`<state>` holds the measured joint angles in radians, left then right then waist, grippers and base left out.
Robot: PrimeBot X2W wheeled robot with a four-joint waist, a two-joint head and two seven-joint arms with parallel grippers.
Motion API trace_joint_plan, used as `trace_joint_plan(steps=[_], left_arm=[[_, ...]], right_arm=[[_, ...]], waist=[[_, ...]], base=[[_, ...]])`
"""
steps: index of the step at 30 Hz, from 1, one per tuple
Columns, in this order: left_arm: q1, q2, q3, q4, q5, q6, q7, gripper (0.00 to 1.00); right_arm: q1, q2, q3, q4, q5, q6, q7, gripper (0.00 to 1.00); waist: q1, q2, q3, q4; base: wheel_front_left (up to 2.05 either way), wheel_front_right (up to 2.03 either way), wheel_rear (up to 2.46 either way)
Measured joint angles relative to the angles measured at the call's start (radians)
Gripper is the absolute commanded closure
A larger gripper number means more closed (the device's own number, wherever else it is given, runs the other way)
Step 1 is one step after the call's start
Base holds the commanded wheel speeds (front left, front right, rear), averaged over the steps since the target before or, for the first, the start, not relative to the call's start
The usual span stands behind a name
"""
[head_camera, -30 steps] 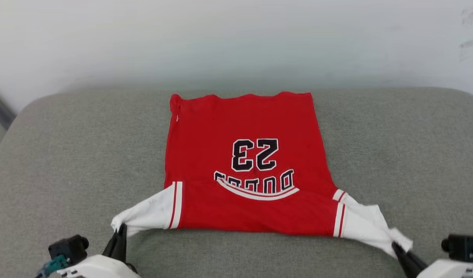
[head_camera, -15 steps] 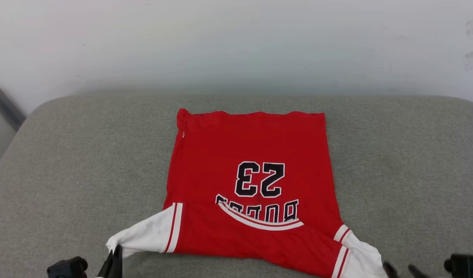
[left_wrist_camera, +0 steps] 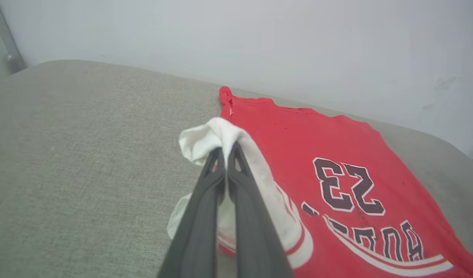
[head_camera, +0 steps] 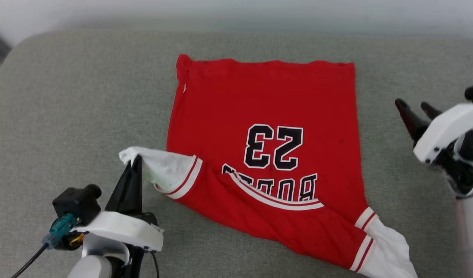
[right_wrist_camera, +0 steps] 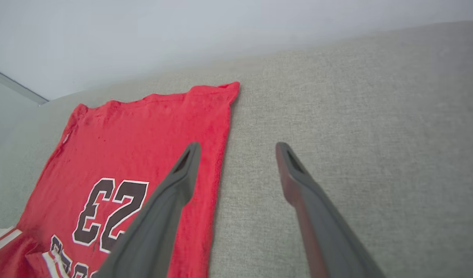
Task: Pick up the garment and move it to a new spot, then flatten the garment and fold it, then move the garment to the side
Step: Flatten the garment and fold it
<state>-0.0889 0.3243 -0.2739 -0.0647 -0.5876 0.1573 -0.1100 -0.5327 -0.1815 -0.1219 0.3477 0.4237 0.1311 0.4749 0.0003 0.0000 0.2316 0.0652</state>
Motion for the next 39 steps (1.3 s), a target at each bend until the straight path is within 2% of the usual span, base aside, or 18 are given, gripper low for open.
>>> trace_joint_plan(steps=[2,4,10,17,23,24,25,28,33,36,39], left_arm=[[-0.020,-0.004,-0.005,-0.009,0.005,-0.005,-0.004,1.00],[-0.066,-0.017,-0.017,-0.034,0.015,-0.009,-0.015,1.00],[-0.148,-0.039,-0.042,-0.077,0.033,-0.026,-0.034,1.00],[-0.208,-0.057,-0.072,-0.087,0.048,-0.044,-0.048,1.00],[-0.224,-0.063,-0.086,-0.067,0.054,-0.052,-0.053,1.00],[-0.224,-0.065,-0.087,-0.063,0.053,-0.053,-0.053,1.00],[-0.224,-0.067,-0.087,-0.059,0.050,-0.053,-0.054,1.00],[-0.224,-0.068,-0.087,-0.041,0.044,-0.057,-0.058,1.00],[-0.215,-0.066,-0.085,-0.004,0.036,-0.056,-0.061,1.00],[-0.188,-0.069,-0.080,0.030,0.015,-0.052,-0.061,1.00],[-0.165,-0.067,-0.073,0.056,0.006,-0.050,-0.065,1.00]], right_arm=[[-0.049,-0.012,-0.001,0.035,-0.003,0.000,0.027,0.00],[-0.189,-0.036,-0.004,0.130,-0.027,0.000,0.104,0.00],[-0.425,-0.048,-0.024,0.290,-0.093,0.000,0.242,0.00],[-0.572,-0.033,-0.018,0.407,-0.157,0.000,0.266,0.00],[-0.647,-0.040,-0.025,0.509,-0.189,0.000,0.307,0.00],[-0.655,-0.042,-0.024,0.523,-0.196,0.000,0.322,0.52],[-0.659,-0.042,-0.026,0.536,-0.198,0.000,0.332,1.00],[-0.658,-0.044,-0.015,0.557,-0.202,0.000,0.332,1.00],[-0.628,-0.061,0.065,0.553,-0.210,0.000,0.280,1.00],[-0.581,-0.113,0.159,0.509,-0.225,0.000,0.228,1.00],[-0.543,-0.145,0.198,0.466,-0.202,0.000,0.201,1.00]], waist=[[0.0000,0.0000,0.020,0.006],[0.0000,0.0000,0.080,0.024],[0.0001,0.0000,0.199,0.062],[0.0000,0.0000,0.311,0.106],[-0.0001,0.0000,0.346,0.134],[-0.0002,0.0000,0.344,0.135],[-0.0002,-0.0001,0.342,0.136],[-0.0002,0.0000,0.330,0.137],[-0.0001,0.0000,0.285,0.132],[-0.0001,0.0000,0.238,0.128],[-0.0002,0.0000,0.201,0.124]], base=[[0.00,0.00,0.00],[0.00,0.00,0.00],[0.00,0.00,0.00],[0.00,0.00,0.00],[0.00,0.00,0.00],[0.00,0.00,0.00],[0.00,0.00,0.00],[0.00,0.00,0.00],[0.00,0.00,0.00],[0.00,0.00,0.00],[0.00,0.00,0.00]])
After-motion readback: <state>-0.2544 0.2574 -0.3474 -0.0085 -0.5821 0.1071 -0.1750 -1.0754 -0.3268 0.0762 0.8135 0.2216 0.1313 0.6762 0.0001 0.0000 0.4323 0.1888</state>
